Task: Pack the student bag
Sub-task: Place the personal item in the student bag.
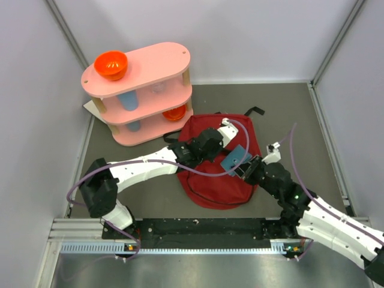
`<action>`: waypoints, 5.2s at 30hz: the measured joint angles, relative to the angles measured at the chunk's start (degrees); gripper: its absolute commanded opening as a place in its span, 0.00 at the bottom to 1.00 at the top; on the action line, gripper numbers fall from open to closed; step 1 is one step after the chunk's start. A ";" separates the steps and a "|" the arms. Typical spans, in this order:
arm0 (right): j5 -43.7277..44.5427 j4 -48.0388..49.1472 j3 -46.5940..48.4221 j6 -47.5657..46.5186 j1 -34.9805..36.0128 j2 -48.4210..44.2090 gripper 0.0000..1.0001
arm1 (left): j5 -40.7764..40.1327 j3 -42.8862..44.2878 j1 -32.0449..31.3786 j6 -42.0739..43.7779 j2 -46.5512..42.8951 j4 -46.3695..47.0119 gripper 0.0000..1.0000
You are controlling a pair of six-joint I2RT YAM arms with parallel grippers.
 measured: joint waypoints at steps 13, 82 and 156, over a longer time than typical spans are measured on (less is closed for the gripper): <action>-13.44 21.77 -1.68 6.58 -0.02 15.23 0.00 | 2.08 1.60 0.28 -3.50 -0.81 -1.38 0.00; -21.55 38.53 -1.60 11.23 -16.76 27.34 0.00 | 9.20 6.45 -0.33 -11.58 -2.36 -4.00 0.00; -6.67 32.83 7.02 -3.78 -10.49 36.98 0.52 | 2.89 1.53 -0.37 -19.47 -5.84 -5.68 0.70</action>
